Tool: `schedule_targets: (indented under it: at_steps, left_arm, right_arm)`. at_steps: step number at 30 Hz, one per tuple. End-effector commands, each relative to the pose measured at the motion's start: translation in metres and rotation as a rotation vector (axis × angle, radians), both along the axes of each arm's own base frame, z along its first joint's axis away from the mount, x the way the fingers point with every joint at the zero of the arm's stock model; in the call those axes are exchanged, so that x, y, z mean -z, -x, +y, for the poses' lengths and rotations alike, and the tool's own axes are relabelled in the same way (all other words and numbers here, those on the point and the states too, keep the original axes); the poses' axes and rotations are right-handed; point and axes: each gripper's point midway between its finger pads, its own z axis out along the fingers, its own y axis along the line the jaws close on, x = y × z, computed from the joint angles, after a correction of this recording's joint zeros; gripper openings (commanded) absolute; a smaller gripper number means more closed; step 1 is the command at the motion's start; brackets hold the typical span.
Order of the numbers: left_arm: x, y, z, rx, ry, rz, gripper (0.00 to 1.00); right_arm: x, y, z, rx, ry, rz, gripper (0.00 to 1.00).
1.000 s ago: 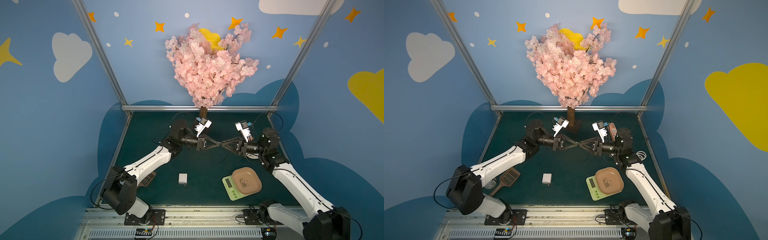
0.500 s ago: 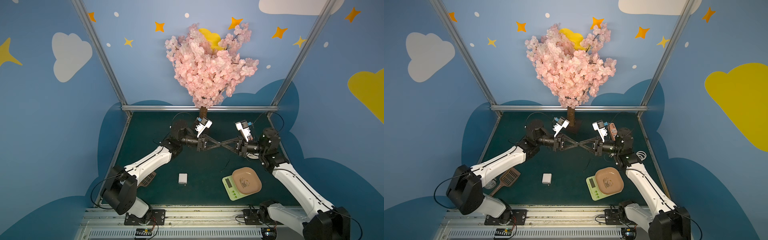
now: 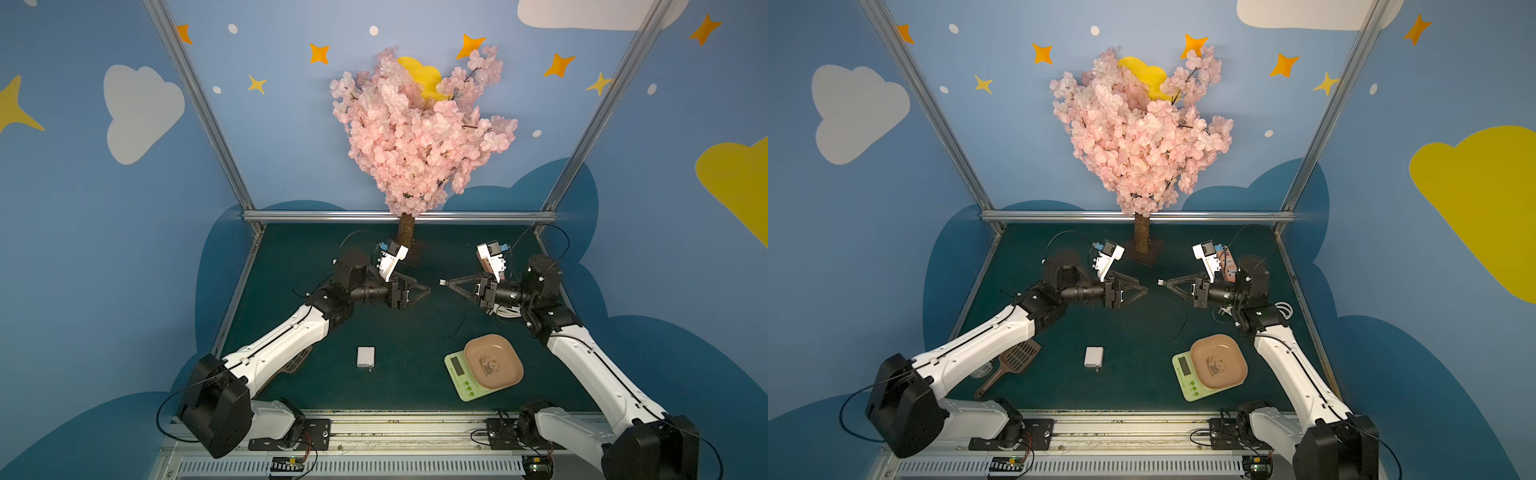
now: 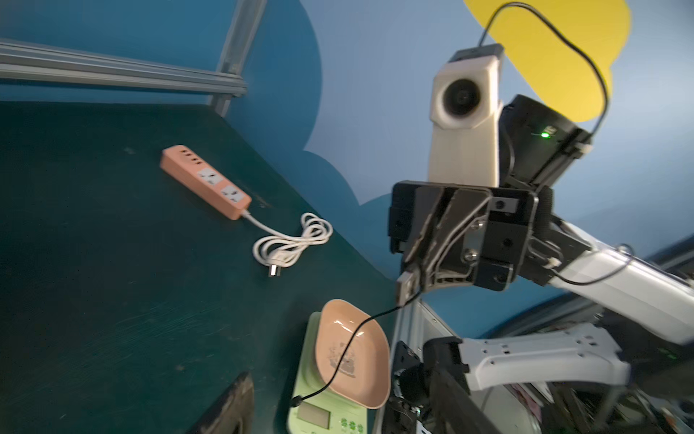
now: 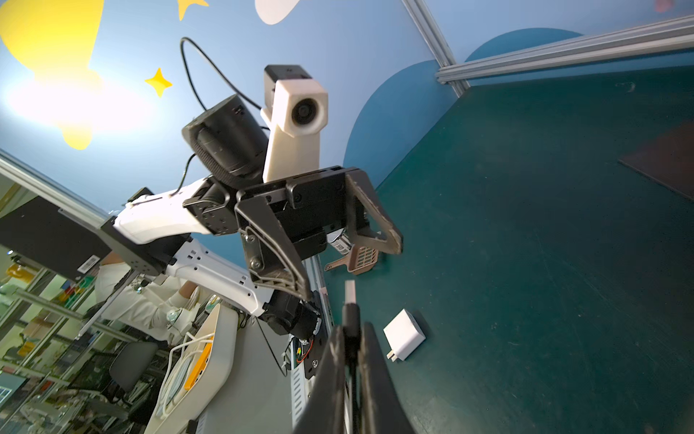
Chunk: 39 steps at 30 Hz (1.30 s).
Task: Charge the electronic scale
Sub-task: Pick up the plug from the center of the board.
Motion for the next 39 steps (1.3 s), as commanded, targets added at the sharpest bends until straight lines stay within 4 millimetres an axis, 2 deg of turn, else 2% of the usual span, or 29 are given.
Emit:
schedule_targets:
  at_steps: [1,5,8,12,16,23,27,35,39]
  left_arm:
    - [0.073,-0.016,0.055,-0.323,-0.279,0.129,0.75]
    - [0.134,0.003,0.099,-0.492,-0.489,0.263,0.79]
    - [0.165,0.024,0.12,-0.578,-0.585,0.347,0.86]
    - [0.198,0.048,0.135,-0.638,-0.682,0.42,0.93]
    - [0.224,0.061,0.135,-0.625,-0.745,0.478,0.93]
    - [0.253,0.075,0.129,-0.585,-0.826,0.586,0.87]
    - [0.263,0.083,0.125,-0.568,-0.856,0.604,0.84]
    - [0.268,0.09,0.123,-0.557,-0.87,0.618,0.68]
    - [0.268,0.095,0.124,-0.551,-0.898,0.616,0.67]
  right_arm:
    - [0.011,-0.011,-0.004,0.057,0.027,0.035,0.0]
    - [0.021,-0.015,-0.003,0.063,0.035,0.076,0.0]
    - [0.027,-0.016,-0.002,0.054,0.038,0.101,0.0]
    - [0.034,-0.017,-0.001,0.046,0.042,0.126,0.0]
    - [0.037,-0.017,0.001,0.035,0.044,0.14,0.0]
    - [0.041,-0.014,0.002,0.02,0.054,0.155,0.0]
    - [0.039,-0.013,0.001,0.02,0.059,0.15,0.0]
    - [0.041,-0.013,0.002,0.018,0.062,0.157,0.0]
    - [0.04,-0.012,0.002,0.014,0.064,0.149,0.0]
